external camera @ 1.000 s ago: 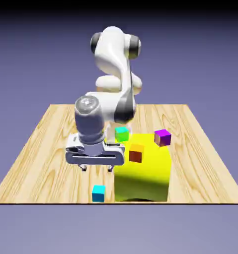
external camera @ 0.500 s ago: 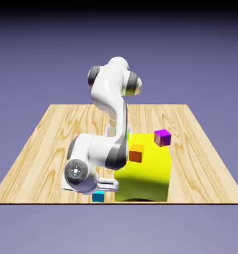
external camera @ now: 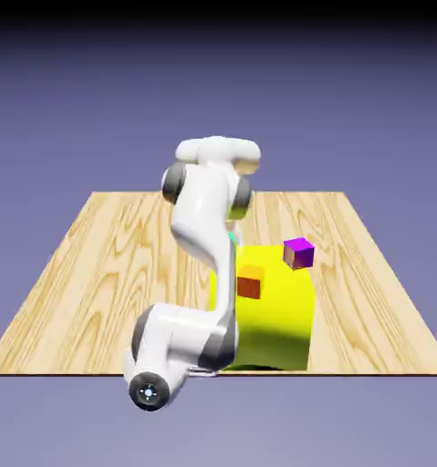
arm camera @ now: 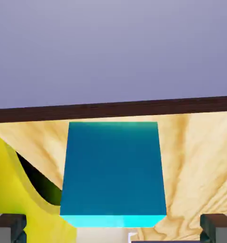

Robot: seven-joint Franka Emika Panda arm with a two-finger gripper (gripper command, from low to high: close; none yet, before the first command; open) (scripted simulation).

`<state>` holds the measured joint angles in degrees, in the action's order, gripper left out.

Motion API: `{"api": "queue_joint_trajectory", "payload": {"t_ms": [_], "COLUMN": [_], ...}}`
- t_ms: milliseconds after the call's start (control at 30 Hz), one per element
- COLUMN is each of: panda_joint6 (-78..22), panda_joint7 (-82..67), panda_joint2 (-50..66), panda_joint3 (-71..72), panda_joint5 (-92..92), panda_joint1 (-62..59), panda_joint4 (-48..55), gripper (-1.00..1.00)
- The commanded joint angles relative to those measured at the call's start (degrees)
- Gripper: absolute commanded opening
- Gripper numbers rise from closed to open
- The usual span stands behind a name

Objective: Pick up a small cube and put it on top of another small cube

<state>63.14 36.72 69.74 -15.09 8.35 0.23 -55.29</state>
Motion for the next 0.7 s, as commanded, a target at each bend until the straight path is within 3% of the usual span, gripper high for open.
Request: {"api": "queue_joint_trajectory", "payload": {"t_ms": [0, 167, 200, 667], "panda_joint6": [1.29, 7.11, 7.12, -7.72], "panda_joint7": [-0.11, -0.61, -0.61, 0.67], "panda_joint2": [-0.74, -4.08, -4.08, 4.43], "panda_joint3": [-0.05, -0.27, -0.27, 0.29], "panda_joint5": [-0.02, -0.10, -0.10, 0.11], "panda_joint1": [0.30, 1.65, 1.65, -1.79], "panda_joint4": [-2.08, -11.46, -11.46, 12.45], "gripper": [0.00, 0.00, -1.00, -1.00]}}
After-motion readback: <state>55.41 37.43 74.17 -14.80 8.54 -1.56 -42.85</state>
